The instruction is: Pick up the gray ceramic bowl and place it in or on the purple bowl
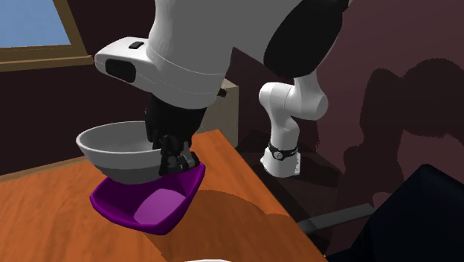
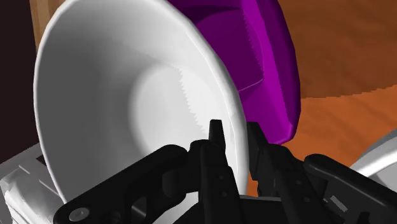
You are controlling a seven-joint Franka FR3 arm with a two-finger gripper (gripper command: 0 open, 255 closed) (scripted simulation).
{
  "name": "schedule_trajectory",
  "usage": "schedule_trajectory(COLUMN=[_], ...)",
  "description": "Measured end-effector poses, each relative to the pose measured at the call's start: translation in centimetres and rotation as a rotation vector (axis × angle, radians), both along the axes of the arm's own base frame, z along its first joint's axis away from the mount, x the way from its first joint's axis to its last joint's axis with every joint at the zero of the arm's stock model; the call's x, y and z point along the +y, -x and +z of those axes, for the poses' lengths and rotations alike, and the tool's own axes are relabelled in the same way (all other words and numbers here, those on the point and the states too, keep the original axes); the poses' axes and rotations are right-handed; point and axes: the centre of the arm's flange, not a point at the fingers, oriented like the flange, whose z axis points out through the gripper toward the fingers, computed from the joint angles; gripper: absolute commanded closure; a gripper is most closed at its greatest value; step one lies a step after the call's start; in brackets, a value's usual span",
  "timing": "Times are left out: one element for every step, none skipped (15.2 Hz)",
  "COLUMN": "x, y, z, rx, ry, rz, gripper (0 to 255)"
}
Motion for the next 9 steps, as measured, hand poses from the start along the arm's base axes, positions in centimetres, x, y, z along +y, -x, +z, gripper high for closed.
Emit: schedule_trajectory(x=[-0.1, -0.1, 0.0, 0.0, 0.0, 0.0, 0.0, 0.0, 0.0], y=[0.0, 0.0, 0.0, 0.0, 0.0, 0.1, 0.0, 0.0, 0.0], z=[-0.7, -1.2, -1.7, -2.2, -2.8, -3.2, -3.4, -3.5, -3.5], rx=[0.0, 0.0, 0.0, 0.0, 0.0, 0.0, 0.0, 0.0, 0.0], ry=[0.0, 0.0, 0.0, 0.0, 0.0, 0.0, 0.0, 0.0, 0.0], rz=[0.0, 0.0, 0.0, 0.0, 0.0, 0.0, 0.0, 0.0, 0.0], gripper=[255, 255, 255, 255, 255, 255, 255, 255, 255])
